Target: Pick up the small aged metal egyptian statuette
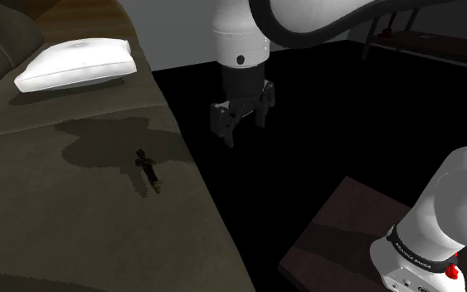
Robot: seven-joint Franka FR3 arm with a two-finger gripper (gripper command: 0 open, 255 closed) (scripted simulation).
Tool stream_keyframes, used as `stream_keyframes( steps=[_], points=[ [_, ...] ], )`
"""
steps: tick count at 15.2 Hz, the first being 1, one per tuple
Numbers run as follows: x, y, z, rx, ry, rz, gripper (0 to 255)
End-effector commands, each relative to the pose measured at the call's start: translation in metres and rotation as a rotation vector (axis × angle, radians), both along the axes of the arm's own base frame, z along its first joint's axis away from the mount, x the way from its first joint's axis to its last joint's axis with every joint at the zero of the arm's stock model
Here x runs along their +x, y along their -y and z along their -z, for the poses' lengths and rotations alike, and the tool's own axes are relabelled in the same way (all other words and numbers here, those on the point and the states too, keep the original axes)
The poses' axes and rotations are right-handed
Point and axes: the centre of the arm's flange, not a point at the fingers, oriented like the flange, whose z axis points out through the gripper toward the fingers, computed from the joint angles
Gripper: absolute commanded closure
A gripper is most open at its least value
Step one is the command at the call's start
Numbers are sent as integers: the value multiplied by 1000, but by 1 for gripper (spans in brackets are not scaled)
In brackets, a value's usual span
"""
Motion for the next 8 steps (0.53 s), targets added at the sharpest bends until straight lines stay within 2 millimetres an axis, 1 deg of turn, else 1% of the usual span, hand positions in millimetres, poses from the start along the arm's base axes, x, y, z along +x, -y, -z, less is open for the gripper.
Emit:
stream_keyframes(
  steps=[1,8],
  points=[
    [10,-26,2,-2,6,21,0],
    [51,-109,1,-13,28,83,0]
  ],
)
